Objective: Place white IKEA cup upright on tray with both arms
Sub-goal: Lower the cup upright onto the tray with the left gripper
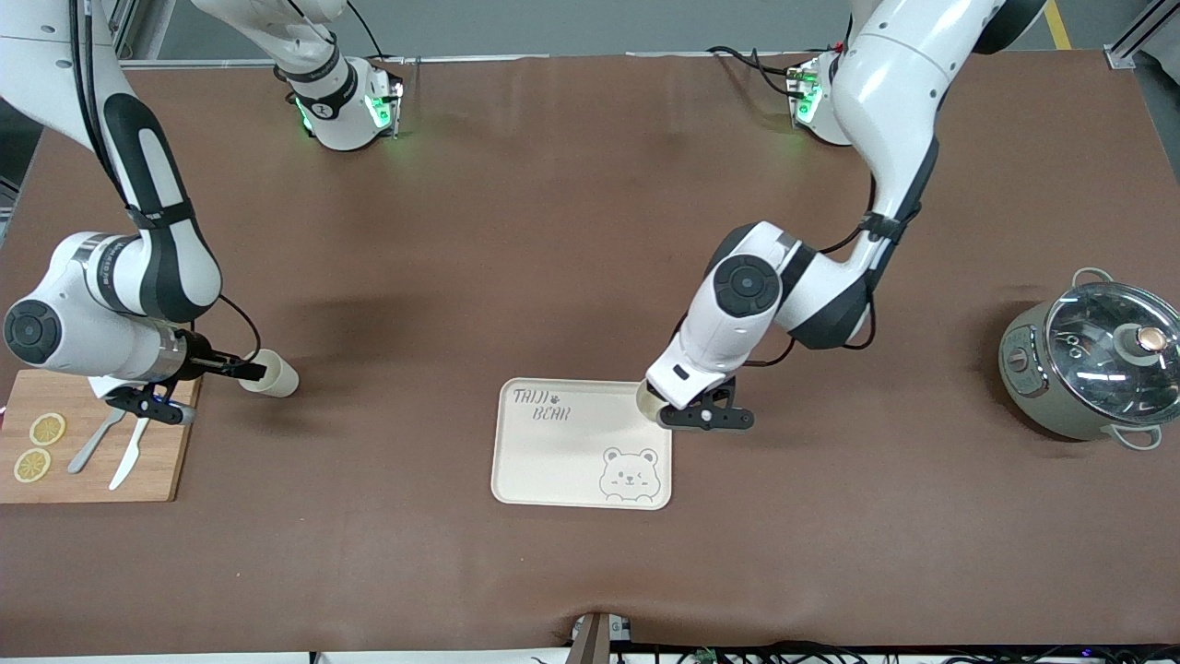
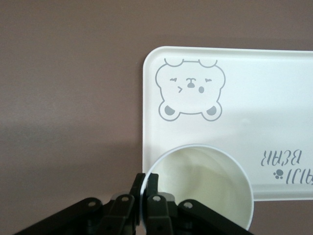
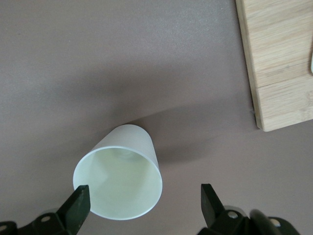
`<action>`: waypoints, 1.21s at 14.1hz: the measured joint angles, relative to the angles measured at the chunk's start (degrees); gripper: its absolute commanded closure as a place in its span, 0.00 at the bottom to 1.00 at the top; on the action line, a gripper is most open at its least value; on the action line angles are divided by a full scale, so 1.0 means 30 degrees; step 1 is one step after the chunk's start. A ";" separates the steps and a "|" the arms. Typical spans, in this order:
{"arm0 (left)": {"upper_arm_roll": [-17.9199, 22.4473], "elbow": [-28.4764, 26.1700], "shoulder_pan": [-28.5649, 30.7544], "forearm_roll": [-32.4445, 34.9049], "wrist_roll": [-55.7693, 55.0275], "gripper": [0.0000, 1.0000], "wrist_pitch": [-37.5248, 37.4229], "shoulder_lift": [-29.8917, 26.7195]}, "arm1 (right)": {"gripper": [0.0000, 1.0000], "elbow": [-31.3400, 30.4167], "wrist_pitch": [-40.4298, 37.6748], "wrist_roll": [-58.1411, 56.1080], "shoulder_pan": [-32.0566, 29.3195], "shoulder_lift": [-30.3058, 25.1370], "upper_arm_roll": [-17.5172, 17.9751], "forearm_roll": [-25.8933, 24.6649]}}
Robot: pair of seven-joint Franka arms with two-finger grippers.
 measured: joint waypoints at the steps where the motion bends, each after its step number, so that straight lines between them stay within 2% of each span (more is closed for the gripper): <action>1: 0.0363 0.0373 -0.0420 0.0000 -0.0123 1.00 0.0000 0.0316 | 0.00 -0.0219 0.0383 0.0000 0.0000 0.0000 0.0002 0.0000; 5: 0.0777 0.1448 -0.0955 0.0001 -0.0374 1.00 0.0001 0.1330 | 0.25 -0.1046 0.1752 -0.0004 0.0002 0.0071 0.0065 0.0000; 9: 0.1214 0.2254 -0.1310 0.0002 -0.0382 1.00 0.0309 0.2276 | 0.65 -0.1260 0.1947 -0.0007 0.0002 0.0131 0.0078 -0.0001; 11: 0.1707 0.2363 -0.1698 0.0002 -0.0463 1.00 0.0922 0.2629 | 0.71 -0.1312 0.1954 -0.0008 0.0002 0.0160 0.0081 -0.0001; 14: 0.1814 0.2428 -0.1801 0.0002 -0.0513 1.00 0.1495 0.2932 | 1.00 -0.1335 0.1978 -0.0009 0.0002 0.0181 0.0081 -0.0001; 17: 0.1821 0.2452 -0.1875 0.0002 -0.0826 1.00 0.1959 0.3035 | 1.00 -0.1336 0.1980 -0.0008 0.0002 0.0185 0.0081 -0.0002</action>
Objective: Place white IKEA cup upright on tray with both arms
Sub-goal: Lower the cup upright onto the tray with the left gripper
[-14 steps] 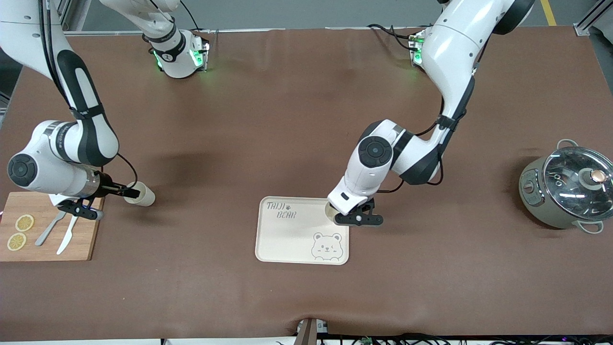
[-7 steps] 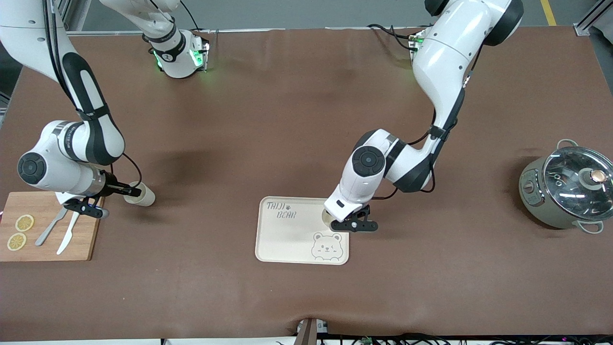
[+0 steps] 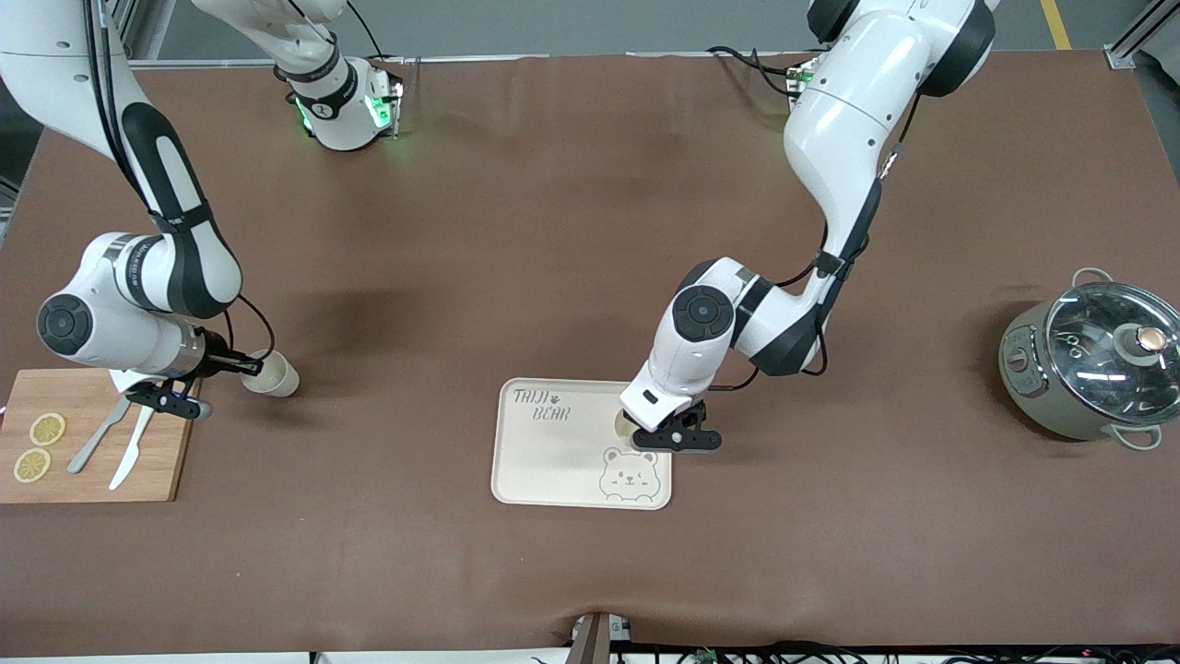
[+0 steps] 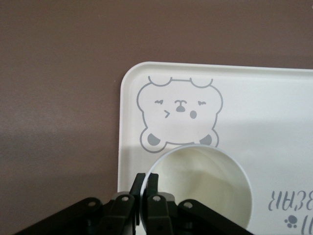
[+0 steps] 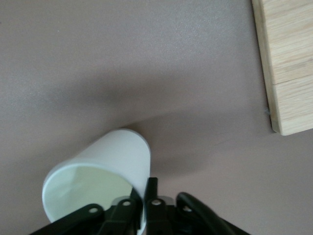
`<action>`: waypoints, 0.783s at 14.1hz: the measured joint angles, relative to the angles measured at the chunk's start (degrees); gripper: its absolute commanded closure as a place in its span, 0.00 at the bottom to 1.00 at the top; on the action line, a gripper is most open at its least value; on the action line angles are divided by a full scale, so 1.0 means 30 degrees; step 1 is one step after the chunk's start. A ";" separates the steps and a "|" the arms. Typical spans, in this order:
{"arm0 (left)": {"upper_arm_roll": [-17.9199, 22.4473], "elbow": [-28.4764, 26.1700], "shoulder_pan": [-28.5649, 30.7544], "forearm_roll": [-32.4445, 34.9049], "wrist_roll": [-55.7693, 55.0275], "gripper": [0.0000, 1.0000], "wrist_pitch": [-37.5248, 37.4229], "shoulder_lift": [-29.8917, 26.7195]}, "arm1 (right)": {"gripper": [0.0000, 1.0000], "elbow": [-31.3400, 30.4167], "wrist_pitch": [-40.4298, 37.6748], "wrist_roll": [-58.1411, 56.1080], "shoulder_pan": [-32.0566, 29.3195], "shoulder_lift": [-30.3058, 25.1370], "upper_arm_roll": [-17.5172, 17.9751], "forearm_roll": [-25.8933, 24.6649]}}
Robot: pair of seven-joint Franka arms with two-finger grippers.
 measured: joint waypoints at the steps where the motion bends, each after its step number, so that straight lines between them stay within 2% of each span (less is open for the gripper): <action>1: 0.0000 0.0001 -0.0074 0.0000 -0.0081 1.00 0.0097 0.0051 | 1.00 0.0000 -0.0001 0.0000 0.0000 0.0000 0.0001 0.0000; 4: 0.0021 0.0003 -0.0217 0.0000 -0.0146 1.00 0.0363 0.0203 | 1.00 0.0280 -0.0682 0.0000 -0.0005 -0.0003 -0.0032 0.0000; 11: 0.0144 0.0008 -0.0219 0.0000 -0.0164 1.00 0.0829 0.0472 | 1.00 0.2556 -0.4232 0.0000 -0.0035 -0.0109 -0.0066 0.0008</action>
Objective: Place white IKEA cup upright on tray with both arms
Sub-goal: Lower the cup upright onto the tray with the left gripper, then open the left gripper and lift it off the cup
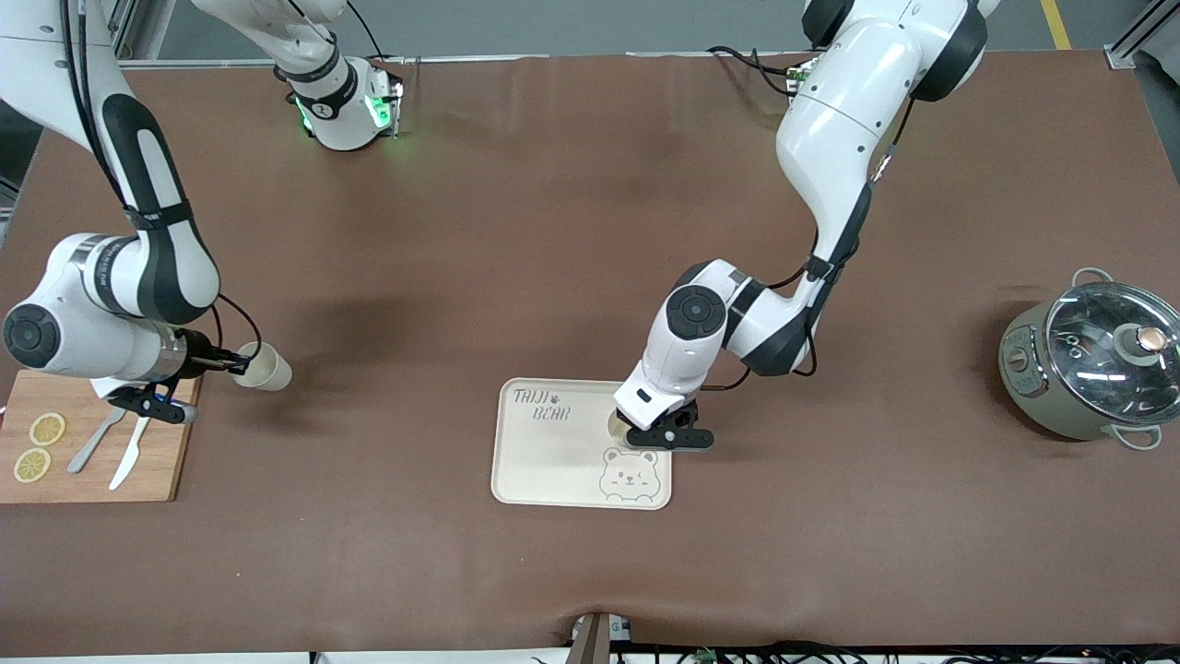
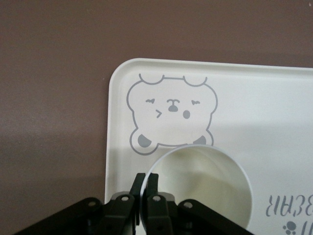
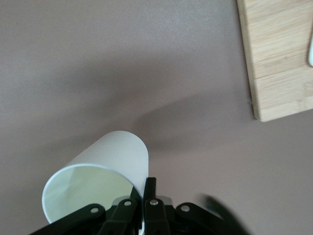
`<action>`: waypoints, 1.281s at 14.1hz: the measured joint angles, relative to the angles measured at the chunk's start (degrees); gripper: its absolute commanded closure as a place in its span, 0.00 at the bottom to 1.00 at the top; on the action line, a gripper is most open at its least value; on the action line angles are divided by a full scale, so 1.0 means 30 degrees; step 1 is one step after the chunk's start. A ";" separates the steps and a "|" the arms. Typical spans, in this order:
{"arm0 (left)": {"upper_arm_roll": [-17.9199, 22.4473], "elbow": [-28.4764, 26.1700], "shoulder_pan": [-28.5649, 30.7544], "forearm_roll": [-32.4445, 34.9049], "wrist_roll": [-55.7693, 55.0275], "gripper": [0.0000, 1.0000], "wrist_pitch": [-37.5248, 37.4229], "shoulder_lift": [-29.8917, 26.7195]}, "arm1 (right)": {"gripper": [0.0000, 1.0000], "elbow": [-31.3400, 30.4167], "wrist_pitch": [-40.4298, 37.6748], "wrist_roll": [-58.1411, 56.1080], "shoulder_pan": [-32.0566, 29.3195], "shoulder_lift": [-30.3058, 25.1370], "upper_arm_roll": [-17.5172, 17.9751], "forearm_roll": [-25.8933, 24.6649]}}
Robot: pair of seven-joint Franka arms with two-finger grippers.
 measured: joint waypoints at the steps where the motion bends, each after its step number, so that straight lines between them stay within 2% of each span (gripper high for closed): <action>1: 0.0009 0.0003 0.0000 0.0000 0.0000 1.00 0.0095 0.0050 | 1.00 0.0305 -0.0415 0.0000 -0.0013 -0.0002 -0.0008 0.0001; 3: 0.0022 0.0011 -0.0010 0.0000 0.0000 1.00 0.0244 0.0079 | 1.00 0.0853 -0.1392 0.0008 -0.0018 -0.0004 0.0005 0.0028; 4: 0.0074 0.0012 -0.0041 0.0000 0.0000 0.63 0.0363 0.0110 | 1.00 0.1292 -0.2158 0.0019 -0.0016 -0.0007 0.0035 0.0066; 5: 0.0214 0.0016 -0.0153 0.0000 0.0000 0.42 0.0411 0.0120 | 1.00 0.1762 -0.2797 0.0043 -0.0012 -0.0011 0.0071 0.0118; 6: 0.0559 0.0022 -0.0428 0.0000 0.0000 0.06 0.0450 0.0132 | 1.00 0.2114 -0.3164 0.0089 -0.0009 -0.0017 0.0106 0.0164; 7: 0.0942 0.0021 -0.0730 0.0001 0.0000 0.00 0.0482 0.0176 | 1.00 0.2372 -0.3436 0.0193 -0.0009 -0.0020 0.0140 0.0193; 11: 0.1342 0.0040 -0.1109 0.0001 -0.0007 0.00 0.0582 0.0279 | 1.00 0.3419 -0.4719 0.1587 0.0308 -0.0026 0.0310 0.0286; 15: 0.1381 0.0334 -0.1109 0.0001 -0.0014 0.00 0.0577 0.0274 | 1.00 0.3606 -0.4856 0.2956 0.1090 -0.0027 0.0387 0.0322; 18: 0.1381 0.0574 -0.1110 0.0001 -0.0014 0.00 -0.0544 0.0160 | 1.00 0.3643 -0.4858 0.3330 0.1192 -0.0027 0.0385 0.0815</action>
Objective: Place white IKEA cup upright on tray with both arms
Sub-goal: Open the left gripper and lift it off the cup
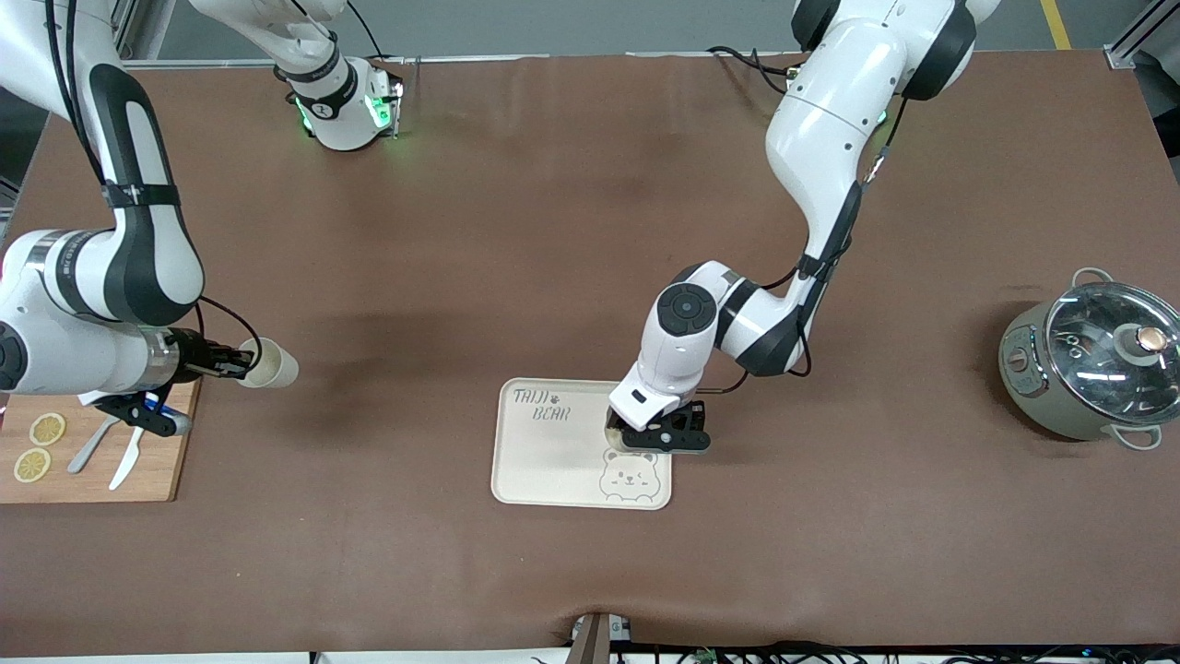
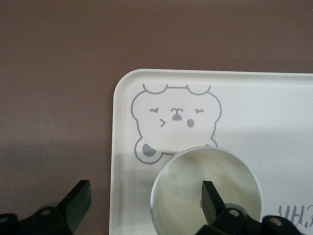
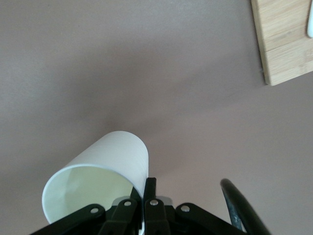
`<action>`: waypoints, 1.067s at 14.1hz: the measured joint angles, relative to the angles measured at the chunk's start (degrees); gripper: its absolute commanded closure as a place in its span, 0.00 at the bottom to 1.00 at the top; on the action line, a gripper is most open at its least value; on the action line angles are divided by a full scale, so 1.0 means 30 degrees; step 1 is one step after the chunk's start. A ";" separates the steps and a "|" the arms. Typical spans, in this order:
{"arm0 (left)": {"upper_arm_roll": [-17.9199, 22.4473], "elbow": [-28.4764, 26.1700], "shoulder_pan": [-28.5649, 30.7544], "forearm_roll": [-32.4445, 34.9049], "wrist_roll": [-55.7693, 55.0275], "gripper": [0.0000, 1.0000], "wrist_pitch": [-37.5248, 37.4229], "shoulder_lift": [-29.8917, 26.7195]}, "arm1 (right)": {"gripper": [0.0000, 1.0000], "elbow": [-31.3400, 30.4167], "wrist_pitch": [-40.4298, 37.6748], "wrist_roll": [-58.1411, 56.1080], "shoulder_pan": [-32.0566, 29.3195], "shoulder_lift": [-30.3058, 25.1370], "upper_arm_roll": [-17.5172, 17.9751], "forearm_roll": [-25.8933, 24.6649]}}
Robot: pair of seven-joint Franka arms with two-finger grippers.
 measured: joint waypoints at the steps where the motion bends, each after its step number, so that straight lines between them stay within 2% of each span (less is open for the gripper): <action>1: 0.0000 0.0164 0.0001 0.0000 0.0000 0.00 -0.0520 -0.0068 | 1.00 0.0004 -0.0004 0.0087 0.0004 0.0000 0.0000 0.0276; 4: 0.0000 0.0466 0.0006 0.0000 0.0000 0.00 -0.1903 -0.0502 | 1.00 0.0036 -0.0009 0.1633 0.0273 0.0002 0.0018 0.1014; 9: -0.0014 0.0719 0.0035 -0.0102 0.0209 0.00 -0.5280 -0.2244 | 1.00 0.0727 0.0110 0.5773 0.2349 0.0000 0.0094 0.1868; 12: 0.0062 0.0852 0.0737 -0.1208 0.2695 0.00 -0.8123 -0.4296 | 1.00 0.1096 0.0270 0.7715 0.3018 0.0003 0.0107 0.3334; 15: 0.0088 0.0833 0.2489 -0.1781 0.5524 0.00 -1.0466 -0.6158 | 1.00 0.1338 0.1348 1.0724 0.4031 0.0094 0.0132 0.3625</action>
